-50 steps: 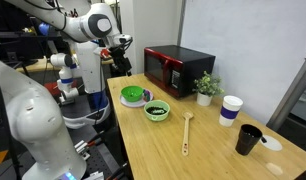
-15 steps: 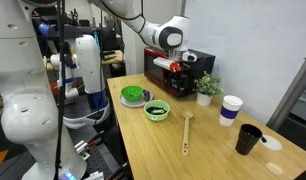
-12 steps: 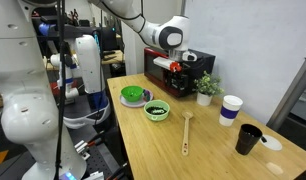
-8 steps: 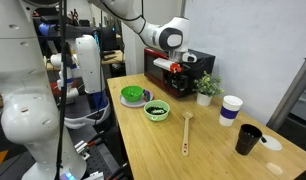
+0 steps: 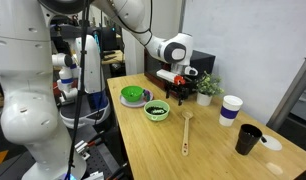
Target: Pour the contents in the light-green bowl into the dark-green bowl
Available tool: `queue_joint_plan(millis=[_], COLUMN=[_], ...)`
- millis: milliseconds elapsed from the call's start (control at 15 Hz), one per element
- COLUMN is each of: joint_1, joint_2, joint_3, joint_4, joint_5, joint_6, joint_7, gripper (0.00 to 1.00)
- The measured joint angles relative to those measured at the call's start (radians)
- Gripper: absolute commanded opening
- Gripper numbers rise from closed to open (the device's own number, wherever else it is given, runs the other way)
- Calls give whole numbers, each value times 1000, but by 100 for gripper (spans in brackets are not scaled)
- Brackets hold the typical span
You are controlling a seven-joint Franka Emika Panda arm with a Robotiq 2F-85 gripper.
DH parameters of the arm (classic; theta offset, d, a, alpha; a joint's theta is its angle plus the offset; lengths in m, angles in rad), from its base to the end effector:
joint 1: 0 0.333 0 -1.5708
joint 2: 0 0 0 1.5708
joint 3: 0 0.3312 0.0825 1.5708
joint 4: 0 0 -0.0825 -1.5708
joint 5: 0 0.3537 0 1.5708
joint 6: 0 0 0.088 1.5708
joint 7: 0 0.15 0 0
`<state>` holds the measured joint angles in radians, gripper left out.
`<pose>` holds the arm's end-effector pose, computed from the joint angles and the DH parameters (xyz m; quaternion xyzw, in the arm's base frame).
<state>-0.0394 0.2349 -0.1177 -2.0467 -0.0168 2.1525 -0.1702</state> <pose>0.5404 -0.0858 0.3085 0.9977 0.0123 -0.0662 0.0098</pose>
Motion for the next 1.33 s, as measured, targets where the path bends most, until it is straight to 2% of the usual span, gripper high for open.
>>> queue_joint_plan(millis=[733, 1333], joint_1=[0, 0], joint_2=[150, 171], joint_3=[21, 62], joint_4=[6, 6], joint_5=[-117, -124], joint_6=[0, 35], joint_7=[-20, -106], gripper=[100, 100])
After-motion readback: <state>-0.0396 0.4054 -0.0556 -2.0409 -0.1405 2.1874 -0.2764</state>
